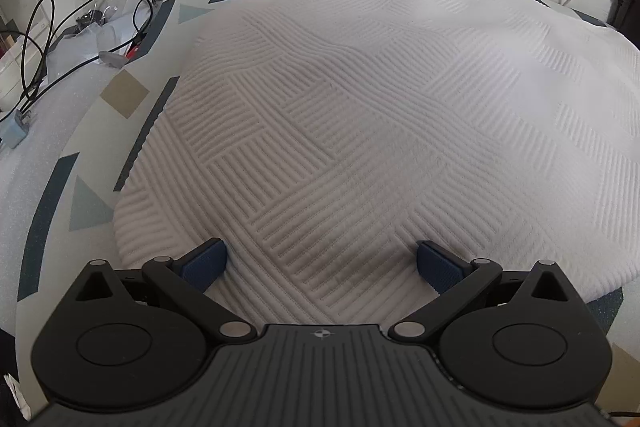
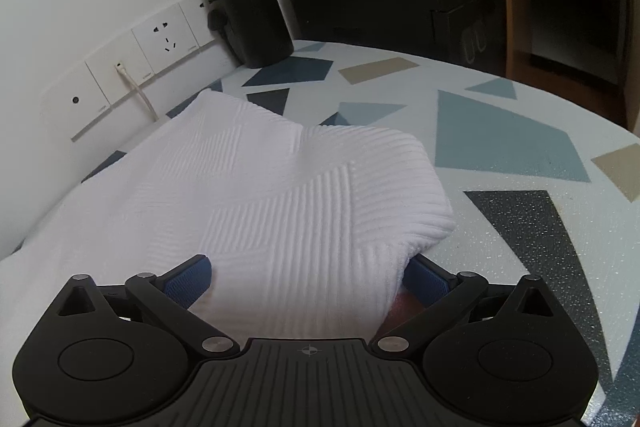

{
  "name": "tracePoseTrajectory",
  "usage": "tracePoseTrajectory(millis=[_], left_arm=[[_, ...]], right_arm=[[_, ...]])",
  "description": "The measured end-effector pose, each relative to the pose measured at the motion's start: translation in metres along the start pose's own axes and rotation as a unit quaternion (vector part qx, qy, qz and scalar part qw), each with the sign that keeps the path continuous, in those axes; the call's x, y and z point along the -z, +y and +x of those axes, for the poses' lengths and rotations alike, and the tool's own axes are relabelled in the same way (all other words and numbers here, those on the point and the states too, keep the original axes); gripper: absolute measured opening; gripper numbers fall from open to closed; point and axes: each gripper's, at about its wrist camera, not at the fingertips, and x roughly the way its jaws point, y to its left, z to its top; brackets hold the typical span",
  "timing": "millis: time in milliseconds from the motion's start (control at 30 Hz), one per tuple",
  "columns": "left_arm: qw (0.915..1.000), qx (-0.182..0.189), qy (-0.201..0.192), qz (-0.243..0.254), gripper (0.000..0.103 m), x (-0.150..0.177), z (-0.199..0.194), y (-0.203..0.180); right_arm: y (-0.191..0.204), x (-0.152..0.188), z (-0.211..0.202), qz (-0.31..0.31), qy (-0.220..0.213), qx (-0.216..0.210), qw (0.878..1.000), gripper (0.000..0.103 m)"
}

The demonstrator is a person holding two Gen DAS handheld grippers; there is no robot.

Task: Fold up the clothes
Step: 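Grasp the folded shirt corner with the right gripper and lift it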

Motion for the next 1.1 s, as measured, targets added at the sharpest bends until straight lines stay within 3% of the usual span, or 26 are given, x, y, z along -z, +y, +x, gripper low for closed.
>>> tracePoseTrajectory(millis=[167, 300, 533, 600, 667, 733, 933, 1100], left_arm=[[0.998, 0.003, -0.062, 0.008, 0.102, -0.005, -0.023, -0.011], [0.9935, 0.03, -0.094, 0.055, 0.102, -0.017, -0.031, -0.037], [0.9831, 0.112, -0.082, 0.119, 0.102, -0.026, -0.027, -0.096], [0.9791, 0.122, -0.077, 0.144, 0.102, -0.026, -0.024, -0.112], [0.9749, 0.133, -0.07, 0.164, 0.102, -0.026, -0.02, -0.127], [0.9705, 0.149, -0.061, 0.179, 0.102, -0.025, -0.019, -0.141], [0.9472, 0.178, -0.055, 0.261, 0.102, -0.026, -0.014, -0.192], [0.9328, 0.202, -0.049, 0.294, 0.102, -0.018, -0.016, -0.223]], right_arm=[[-0.013, -0.001, -0.009, 0.004, 0.001, 0.001, 1.0, 0.062], [-0.032, -0.005, -0.012, 0.036, 0.014, -0.04, 0.998, 0.054], [-0.069, -0.018, -0.005, 0.123, 0.054, -0.102, 0.986, 0.052], [-0.082, -0.023, 0.0, 0.156, 0.068, -0.12, 0.978, 0.036], [-0.096, -0.027, 0.004, 0.188, 0.081, -0.136, 0.969, 0.026], [-0.108, -0.03, 0.01, 0.216, 0.095, -0.152, 0.96, 0.028], [-0.12, -0.041, 0.023, 0.226, 0.098, -0.16, 0.956, 0.033], [-0.121, -0.047, 0.03, 0.218, 0.108, -0.18, 0.953, 0.018]])
